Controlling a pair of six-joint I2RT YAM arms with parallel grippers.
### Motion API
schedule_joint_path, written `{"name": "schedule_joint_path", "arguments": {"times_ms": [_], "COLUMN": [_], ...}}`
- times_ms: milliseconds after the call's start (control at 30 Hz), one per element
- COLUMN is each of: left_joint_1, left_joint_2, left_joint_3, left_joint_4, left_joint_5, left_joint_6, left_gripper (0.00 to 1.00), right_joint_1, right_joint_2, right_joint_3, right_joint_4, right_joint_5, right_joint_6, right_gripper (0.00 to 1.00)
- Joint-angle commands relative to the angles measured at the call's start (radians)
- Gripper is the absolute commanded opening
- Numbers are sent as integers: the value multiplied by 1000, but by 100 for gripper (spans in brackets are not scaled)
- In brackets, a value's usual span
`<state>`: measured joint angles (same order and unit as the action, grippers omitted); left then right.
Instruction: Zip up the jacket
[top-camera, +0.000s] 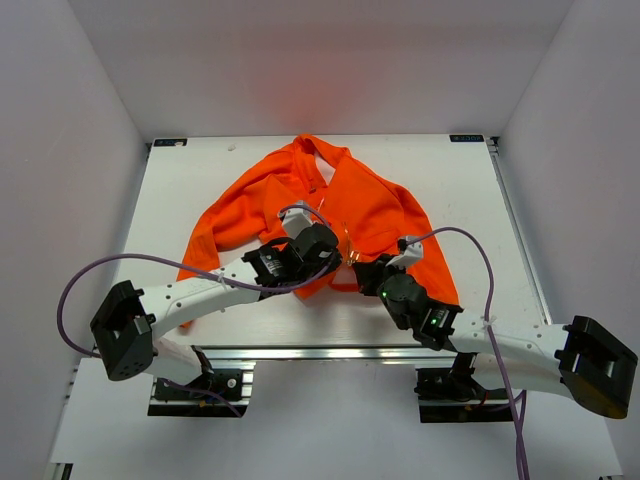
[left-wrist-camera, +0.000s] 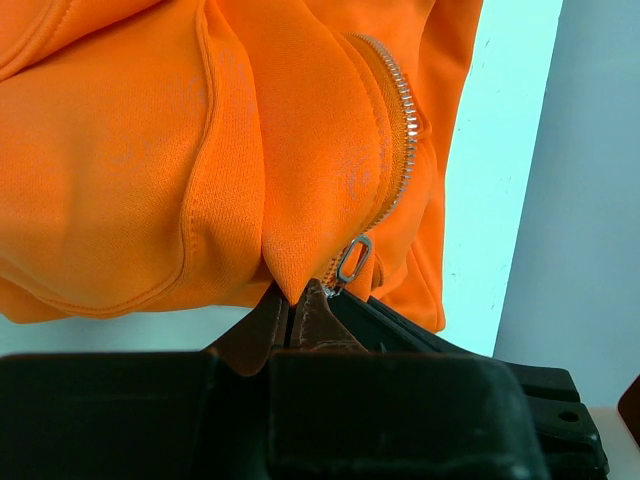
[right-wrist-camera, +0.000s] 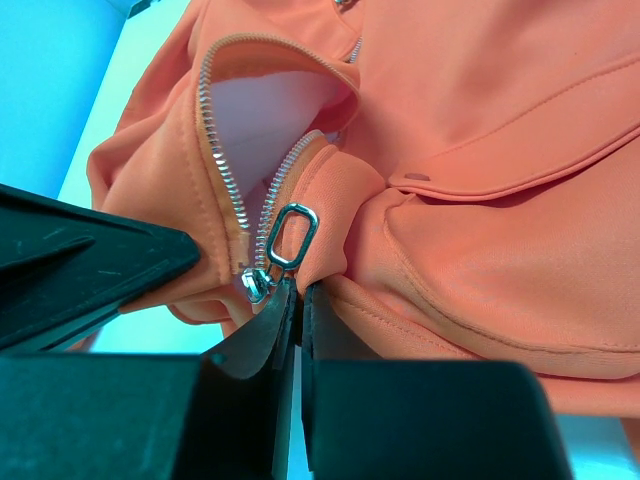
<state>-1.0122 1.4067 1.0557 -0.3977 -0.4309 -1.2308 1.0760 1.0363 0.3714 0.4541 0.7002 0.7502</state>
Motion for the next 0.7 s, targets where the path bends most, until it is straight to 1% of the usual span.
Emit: {"name": "schedule_joint_path", "arguments": {"times_ms": [0, 467, 667], "left_joint_1": [-11, -20, -23], "left_joint_2": [-37, -20, -37], "left_joint_3": [36, 44, 38], "left_joint_4": [-6, -13, -15], "left_joint_5": [-32, -35, -58], "left_joint_6": [-6, -7, -12], "left_gripper": [0, 0, 0], "right_joint_1": [9, 9, 9], "right_joint_2": [-5, 8, 13], "right_joint_3": [40, 63, 61], "right_joint_4": [6, 3, -14], "right_joint_5": [50, 35, 38], "right_joint_6": [18, 6, 18], "right_gripper": [0, 0, 0]}}
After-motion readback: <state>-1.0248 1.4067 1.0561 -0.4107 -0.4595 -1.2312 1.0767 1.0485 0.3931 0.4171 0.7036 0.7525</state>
